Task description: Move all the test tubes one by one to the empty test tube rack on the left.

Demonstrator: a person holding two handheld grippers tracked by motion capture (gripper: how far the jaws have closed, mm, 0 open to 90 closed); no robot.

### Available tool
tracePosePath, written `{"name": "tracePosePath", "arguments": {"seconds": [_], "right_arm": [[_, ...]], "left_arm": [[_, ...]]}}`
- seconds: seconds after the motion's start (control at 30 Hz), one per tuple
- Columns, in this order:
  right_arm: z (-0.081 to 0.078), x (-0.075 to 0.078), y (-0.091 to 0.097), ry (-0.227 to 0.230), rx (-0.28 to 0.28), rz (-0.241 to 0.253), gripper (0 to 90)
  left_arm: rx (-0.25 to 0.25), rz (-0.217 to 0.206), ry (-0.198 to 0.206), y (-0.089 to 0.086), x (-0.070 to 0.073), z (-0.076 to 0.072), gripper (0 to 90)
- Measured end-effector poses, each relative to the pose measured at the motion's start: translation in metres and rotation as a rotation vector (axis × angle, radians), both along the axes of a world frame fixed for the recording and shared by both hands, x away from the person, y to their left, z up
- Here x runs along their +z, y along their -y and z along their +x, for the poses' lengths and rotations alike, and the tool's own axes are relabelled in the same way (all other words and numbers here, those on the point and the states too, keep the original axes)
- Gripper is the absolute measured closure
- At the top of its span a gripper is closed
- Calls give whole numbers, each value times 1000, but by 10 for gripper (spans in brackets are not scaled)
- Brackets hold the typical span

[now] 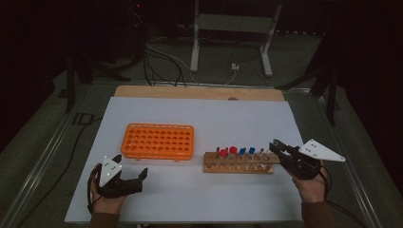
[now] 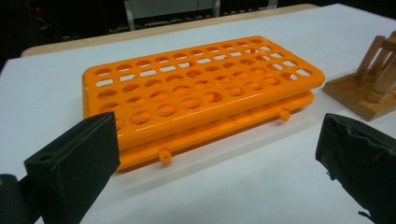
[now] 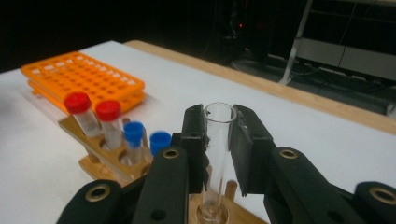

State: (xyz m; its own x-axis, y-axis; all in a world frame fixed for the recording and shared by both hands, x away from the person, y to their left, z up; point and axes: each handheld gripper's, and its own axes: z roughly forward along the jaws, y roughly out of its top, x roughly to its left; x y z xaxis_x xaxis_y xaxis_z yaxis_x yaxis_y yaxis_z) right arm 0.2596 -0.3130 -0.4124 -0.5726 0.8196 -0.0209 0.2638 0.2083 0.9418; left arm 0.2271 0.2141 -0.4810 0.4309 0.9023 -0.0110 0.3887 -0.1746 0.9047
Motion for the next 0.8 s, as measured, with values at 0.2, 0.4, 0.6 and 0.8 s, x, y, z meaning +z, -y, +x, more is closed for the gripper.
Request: {"name": "tracePosePath", "arguments": {"seconds": [0.2, 0.4, 0.6, 0.8], "right_arm": [[-2, 12, -3, -7, 33, 20, 761], [-2, 16, -13, -31, 75, 19, 761], [-4, 18, -25, -39, 120, 24, 761], [-4, 19, -42, -51, 177, 38, 761]], "left_arm": [[-11, -60, 5, 4, 6, 2, 5], [-86, -102, 22, 19, 21, 4, 5], [-157, -154, 50, 41, 36, 10, 6], [-235, -171, 20, 71, 46, 23, 5]]}}
